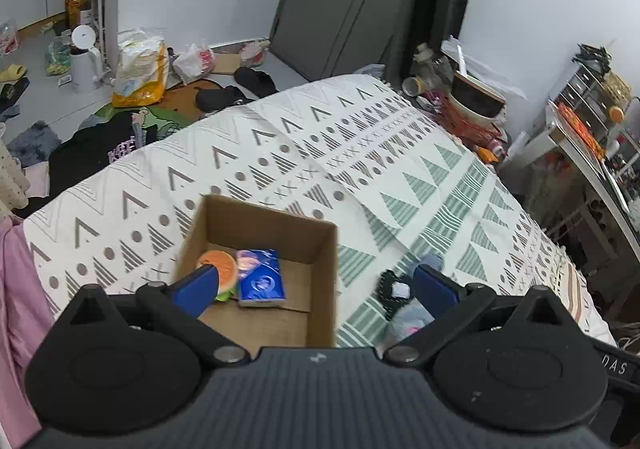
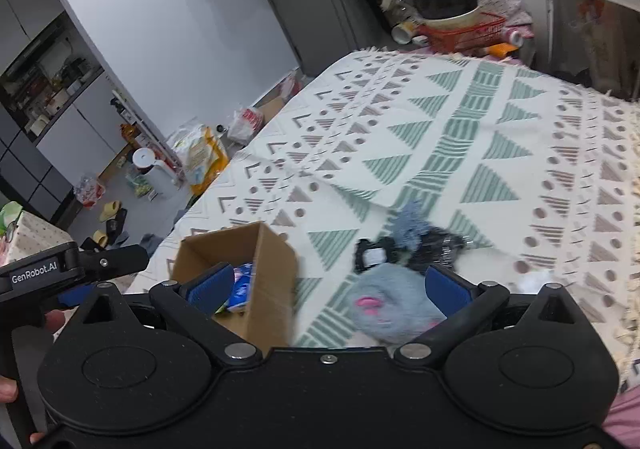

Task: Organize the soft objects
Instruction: 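Grasp the white plastic bag with right tool while left grasps black bag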

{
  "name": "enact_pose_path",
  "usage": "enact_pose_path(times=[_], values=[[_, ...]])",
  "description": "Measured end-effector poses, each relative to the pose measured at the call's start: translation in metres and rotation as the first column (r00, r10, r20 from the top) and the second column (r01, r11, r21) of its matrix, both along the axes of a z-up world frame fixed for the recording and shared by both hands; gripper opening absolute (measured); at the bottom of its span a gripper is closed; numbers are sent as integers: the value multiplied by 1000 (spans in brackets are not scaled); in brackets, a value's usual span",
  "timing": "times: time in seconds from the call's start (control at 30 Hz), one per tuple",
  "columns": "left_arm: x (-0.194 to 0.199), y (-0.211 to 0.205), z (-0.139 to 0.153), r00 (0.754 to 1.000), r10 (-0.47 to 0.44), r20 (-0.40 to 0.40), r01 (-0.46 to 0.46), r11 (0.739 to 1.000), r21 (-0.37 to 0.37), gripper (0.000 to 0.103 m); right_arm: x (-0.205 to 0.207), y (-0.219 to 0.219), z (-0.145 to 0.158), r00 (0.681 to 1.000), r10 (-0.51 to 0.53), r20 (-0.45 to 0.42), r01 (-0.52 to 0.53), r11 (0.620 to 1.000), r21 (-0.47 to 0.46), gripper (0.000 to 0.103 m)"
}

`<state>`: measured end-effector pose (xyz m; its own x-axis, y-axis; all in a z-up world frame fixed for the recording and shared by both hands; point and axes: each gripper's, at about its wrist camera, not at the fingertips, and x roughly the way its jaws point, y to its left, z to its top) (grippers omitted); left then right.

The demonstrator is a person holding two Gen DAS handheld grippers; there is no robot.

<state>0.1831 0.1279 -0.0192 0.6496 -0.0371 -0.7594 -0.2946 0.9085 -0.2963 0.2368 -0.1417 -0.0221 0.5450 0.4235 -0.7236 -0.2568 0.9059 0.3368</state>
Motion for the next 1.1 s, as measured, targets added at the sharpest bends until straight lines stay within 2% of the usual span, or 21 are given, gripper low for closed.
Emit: enact_pose_path(times=[0.3,0.47,0.63,0.87,1.03,1.1], values=[[0,-46,6,999,-38,7,38,998,42,102,3,-47,3,1000,-18,14,18,1000,12,103],[3,-71,11,999,-30,-18,32,992,126,102,10,-69,4,999,-37,21,37,999,8,103],[9,-90,13,999,-49,-11,50,991,125,102,19,-91,-2,998,-57,11,57,998,17,103],[23,-122,6,996,-87,-12,88,985,149,102,33,-125,-32,991,-135,-24,136,989,55,103],[38,-143,-3,992,-124,-22,126,979,159,101,43,-150,-63,969,-210,-128,222,971,92,102],[43,-149,-6,991,-130,-21,132,979,154,100,42,-157,-72,965,-220,-145,234,968,89,102]])
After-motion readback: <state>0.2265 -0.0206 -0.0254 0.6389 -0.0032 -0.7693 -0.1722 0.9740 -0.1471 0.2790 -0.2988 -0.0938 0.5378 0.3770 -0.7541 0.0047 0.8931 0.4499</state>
